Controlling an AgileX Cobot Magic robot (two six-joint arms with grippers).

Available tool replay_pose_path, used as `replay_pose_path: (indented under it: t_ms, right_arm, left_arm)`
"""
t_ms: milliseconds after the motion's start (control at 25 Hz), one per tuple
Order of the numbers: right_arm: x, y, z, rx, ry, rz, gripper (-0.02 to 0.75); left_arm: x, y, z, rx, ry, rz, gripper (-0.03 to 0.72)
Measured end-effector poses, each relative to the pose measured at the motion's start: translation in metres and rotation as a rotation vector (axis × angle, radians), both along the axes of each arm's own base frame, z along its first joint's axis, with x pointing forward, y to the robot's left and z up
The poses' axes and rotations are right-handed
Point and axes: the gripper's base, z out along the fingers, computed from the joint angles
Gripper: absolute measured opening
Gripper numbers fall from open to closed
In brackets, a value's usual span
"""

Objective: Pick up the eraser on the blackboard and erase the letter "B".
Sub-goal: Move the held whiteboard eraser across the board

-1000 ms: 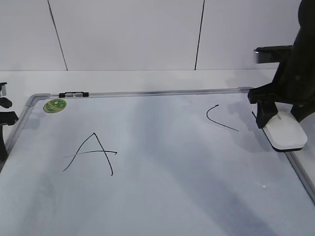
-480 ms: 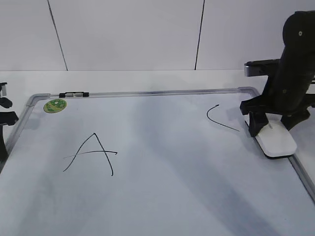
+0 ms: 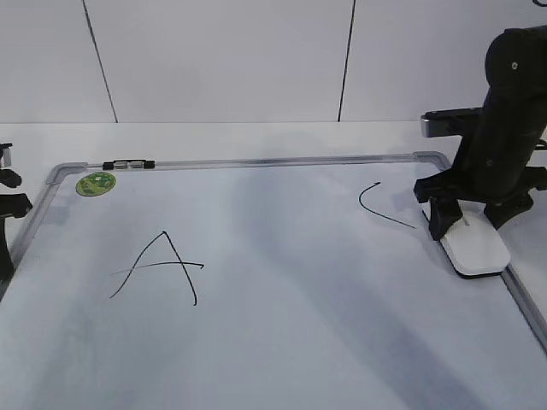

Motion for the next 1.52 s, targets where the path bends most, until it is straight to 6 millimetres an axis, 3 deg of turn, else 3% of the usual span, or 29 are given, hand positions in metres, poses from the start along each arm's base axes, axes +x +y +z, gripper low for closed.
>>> replay_pose_path:
  t_ms: [760, 1520]
  right_arm:
    - [0.000, 0.000, -0.002, -0.006, 0.009, 0.002, 0.566]
    - [0.006, 0.000, 0.012, -0.018, 0.063, -0.005, 0.593]
  left_arm:
    - [0.000, 0.000, 0.000, 0.000, 0.000, 0.000, 0.022]
    - [0.000, 0.000, 0.000, -0.004, 0.005, 0.000, 0.022]
